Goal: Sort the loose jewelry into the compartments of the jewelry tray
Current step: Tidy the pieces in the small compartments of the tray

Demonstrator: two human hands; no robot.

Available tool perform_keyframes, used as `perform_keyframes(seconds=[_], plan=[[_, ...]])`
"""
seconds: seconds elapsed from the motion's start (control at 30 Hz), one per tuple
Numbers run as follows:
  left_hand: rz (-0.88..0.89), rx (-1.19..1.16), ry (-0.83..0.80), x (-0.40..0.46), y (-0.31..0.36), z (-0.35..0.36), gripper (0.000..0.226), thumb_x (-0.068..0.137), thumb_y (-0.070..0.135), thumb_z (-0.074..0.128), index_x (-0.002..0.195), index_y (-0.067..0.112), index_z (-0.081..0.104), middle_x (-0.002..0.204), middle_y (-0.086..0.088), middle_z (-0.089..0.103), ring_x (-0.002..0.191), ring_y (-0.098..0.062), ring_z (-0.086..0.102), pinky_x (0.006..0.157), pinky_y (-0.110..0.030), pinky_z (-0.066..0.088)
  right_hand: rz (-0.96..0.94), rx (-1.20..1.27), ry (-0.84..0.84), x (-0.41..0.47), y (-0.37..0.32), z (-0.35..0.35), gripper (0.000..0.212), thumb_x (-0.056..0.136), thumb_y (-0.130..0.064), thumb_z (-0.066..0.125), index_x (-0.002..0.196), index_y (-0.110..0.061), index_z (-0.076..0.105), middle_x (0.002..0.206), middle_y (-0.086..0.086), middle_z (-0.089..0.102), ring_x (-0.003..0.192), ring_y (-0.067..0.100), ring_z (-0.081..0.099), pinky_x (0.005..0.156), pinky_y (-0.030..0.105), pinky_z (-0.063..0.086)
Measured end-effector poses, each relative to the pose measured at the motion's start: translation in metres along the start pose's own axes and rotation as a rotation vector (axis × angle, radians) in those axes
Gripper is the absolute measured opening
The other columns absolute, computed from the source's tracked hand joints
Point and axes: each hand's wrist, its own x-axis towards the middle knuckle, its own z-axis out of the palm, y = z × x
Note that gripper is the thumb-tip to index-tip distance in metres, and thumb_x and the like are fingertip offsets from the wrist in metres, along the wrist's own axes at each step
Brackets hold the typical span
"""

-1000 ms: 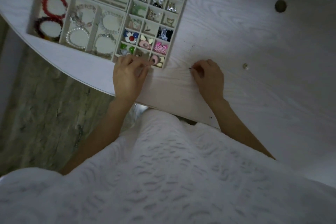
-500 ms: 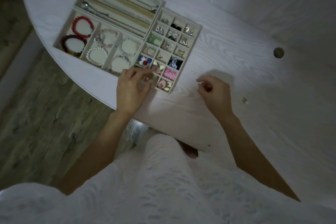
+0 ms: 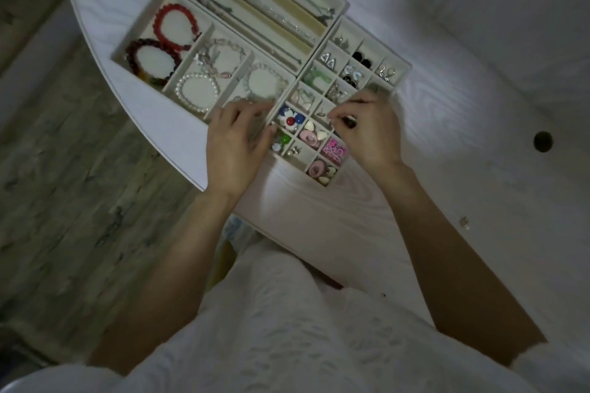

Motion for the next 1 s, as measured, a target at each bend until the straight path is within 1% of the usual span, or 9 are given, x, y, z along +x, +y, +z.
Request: perform_keyframes(seconds=[0.1, 0.23, 0.33, 0.4, 0.47, 0.57, 0.7, 0.9, 1.0], plan=[[0.000, -0.018, 0.012, 0.001, -0.001, 0.001, 0.030, 0.091, 0.021, 0.063, 0.119, 0.012, 0.064, 0.103, -0.010, 0.061, 0.100, -0.018, 0.047, 0.087, -0.019, 0.029, -0.011, -0.030, 0.031, 0.000, 0.001, -0.004, 0.012, 0.084, -0.012, 0.068, 0.094, -0.015, 0.075, 0.101, 0.006, 0.063, 0.090, 0.017, 0.058, 0.070, 0.023, 0.042], [0.016, -0.022, 0.022, 0.004, 0.000, -0.001, 0.026, 0.090, 0.021, 0.064, 0.114, 0.010, 0.065, 0.101, -0.011, 0.062, 0.097, -0.017, 0.046, 0.085, -0.022, 0.030, -0.038, -0.058, 0.045, -0.001, 0.004, -0.008, 0.008, 0.082, -0.013, 0.069, 0.088, -0.015, 0.074, 0.096, 0.007, 0.063, 0.086, 0.017, 0.058, 0.066, 0.024, 0.042], [0.006, -0.020, 0.003, 0.007, -0.002, -0.002, 0.026, 0.092, 0.025, 0.062, 0.114, 0.011, 0.065, 0.102, -0.010, 0.061, 0.098, -0.020, 0.048, 0.085, -0.026, 0.034, -0.087, -0.134, -0.044, 0.005, -0.001, -0.008, 0.007, 0.082, -0.014, 0.069, 0.086, -0.015, 0.074, 0.096, 0.007, 0.061, 0.091, 0.022, 0.057, 0.067, 0.027, 0.043], [-0.002, -0.021, -0.001, 0.008, -0.002, -0.002, 0.027, 0.093, 0.026, 0.060, 0.115, 0.012, 0.066, 0.102, -0.009, 0.061, 0.098, -0.022, 0.048, 0.084, -0.028, 0.036, -0.115, -0.213, -0.125, 0.010, -0.005, -0.010, 0.010, 0.084, -0.015, 0.066, 0.088, -0.016, 0.075, 0.099, 0.007, 0.059, 0.097, 0.024, 0.054, 0.070, 0.028, 0.041], [-0.002, -0.032, 0.006, 0.009, -0.001, -0.003, 0.027, 0.094, 0.026, 0.058, 0.115, 0.012, 0.066, 0.101, -0.009, 0.061, 0.097, -0.021, 0.048, 0.083, -0.027, 0.036, -0.138, -0.280, -0.198, 0.013, -0.007, -0.014, 0.014, 0.086, -0.016, 0.062, 0.091, -0.017, 0.075, 0.103, 0.006, 0.057, 0.101, 0.023, 0.049, 0.071, 0.028, 0.036], [0.002, -0.043, 0.012, 0.009, 0.000, -0.004, 0.027, 0.096, 0.027, 0.055, 0.115, 0.012, 0.066, 0.101, -0.008, 0.061, 0.096, -0.021, 0.048, 0.082, -0.025, 0.034, -0.171, -0.289, -0.274, 0.015, -0.006, -0.021, 0.018, 0.086, -0.016, 0.058, 0.094, -0.019, 0.074, 0.104, 0.005, 0.054, 0.103, 0.022, 0.045, 0.071, 0.030, 0.038], [-0.007, -0.038, 0.020, 0.007, 0.000, -0.004, 0.025, 0.096, 0.024, 0.056, 0.115, 0.011, 0.066, 0.103, -0.009, 0.061, 0.096, -0.020, 0.047, 0.083, -0.024, 0.034, -0.179, -0.319, -0.267, 0.015, -0.003, -0.021, 0.019, 0.086, -0.013, 0.058, 0.098, -0.015, 0.072, 0.106, 0.006, 0.055, 0.104, 0.022, 0.046, 0.070, 0.028, 0.035], [-0.004, -0.044, 0.035, 0.003, 0.003, -0.006, 0.025, 0.095, 0.021, 0.057, 0.114, 0.009, 0.067, 0.102, -0.011, 0.061, 0.096, -0.018, 0.046, 0.084, -0.025, 0.035, -0.169, -0.281, -0.223, 0.012, -0.003, -0.019, 0.024, 0.087, -0.011, 0.054, 0.105, -0.012, 0.070, 0.108, 0.009, 0.055, 0.104, 0.025, 0.051, 0.070, 0.031, 0.043], [-0.004, -0.048, 0.035, 0.003, 0.004, -0.006, 0.025, 0.096, 0.021, 0.056, 0.115, 0.009, 0.067, 0.102, -0.010, 0.061, 0.096, -0.018, 0.046, 0.084, -0.023, 0.033, -0.217, -0.352, -0.218, 0.011, -0.003, -0.020, 0.024, 0.086, -0.010, 0.057, 0.106, -0.009, 0.071, 0.104, 0.010, 0.056, 0.101, 0.028, 0.049, 0.067, 0.030, 0.039]])
